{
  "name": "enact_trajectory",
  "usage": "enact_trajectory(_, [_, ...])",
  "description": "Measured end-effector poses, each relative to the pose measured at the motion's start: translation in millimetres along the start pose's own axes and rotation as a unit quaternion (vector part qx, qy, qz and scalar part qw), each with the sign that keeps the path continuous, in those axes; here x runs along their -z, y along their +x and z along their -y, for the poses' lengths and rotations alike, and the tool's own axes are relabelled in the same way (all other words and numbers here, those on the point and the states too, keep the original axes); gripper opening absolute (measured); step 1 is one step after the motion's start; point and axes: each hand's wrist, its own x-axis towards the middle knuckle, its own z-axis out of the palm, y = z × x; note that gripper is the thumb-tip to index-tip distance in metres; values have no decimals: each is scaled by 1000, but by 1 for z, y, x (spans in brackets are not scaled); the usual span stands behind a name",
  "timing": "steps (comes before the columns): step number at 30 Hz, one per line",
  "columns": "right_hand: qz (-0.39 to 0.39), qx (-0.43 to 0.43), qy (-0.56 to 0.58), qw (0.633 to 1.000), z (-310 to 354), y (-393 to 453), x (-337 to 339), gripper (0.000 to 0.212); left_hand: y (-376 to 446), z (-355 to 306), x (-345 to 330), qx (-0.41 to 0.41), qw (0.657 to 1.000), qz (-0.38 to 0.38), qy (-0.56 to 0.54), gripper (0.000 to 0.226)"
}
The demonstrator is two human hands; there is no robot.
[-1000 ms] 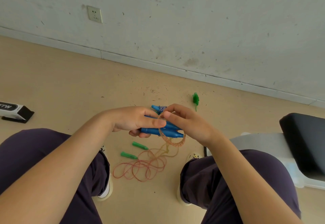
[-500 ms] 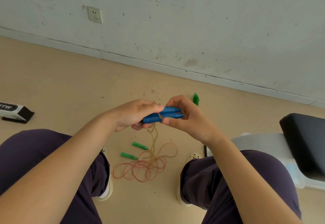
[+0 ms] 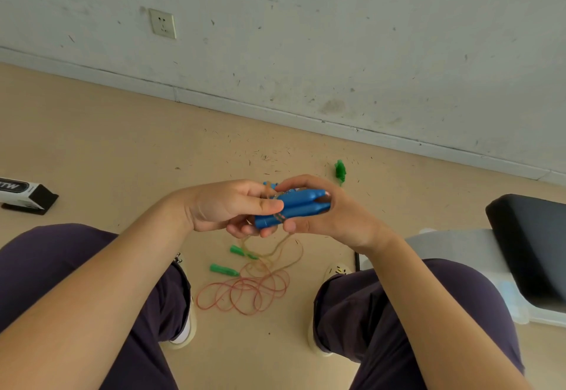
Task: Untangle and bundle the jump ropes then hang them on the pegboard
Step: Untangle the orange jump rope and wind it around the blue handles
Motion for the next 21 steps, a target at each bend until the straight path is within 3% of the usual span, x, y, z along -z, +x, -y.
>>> enact_trajectory(8, [11, 19, 87, 996, -5, 5, 5, 76, 2, -1, -3, -58, 995, 6, -78, 31])
enact_trajectory(10, [-6, 18, 102, 995, -6, 6, 2, 70, 5, -1, -4, -65, 995, -26, -73, 31])
enact_trajectory(14, [-8, 55, 102, 993, -8, 10, -2, 38, 9, 2, -5, -82, 991, -78, -77, 29])
enact_trajectory(19, [13, 12, 100, 995, -5, 5, -6, 73, 6, 3, -5, -71, 994, 11, -81, 30])
enact_trajectory(21, [37, 10, 94, 995, -6, 3, -7, 74, 5, 2, -6, -69, 993, 59, -77, 30])
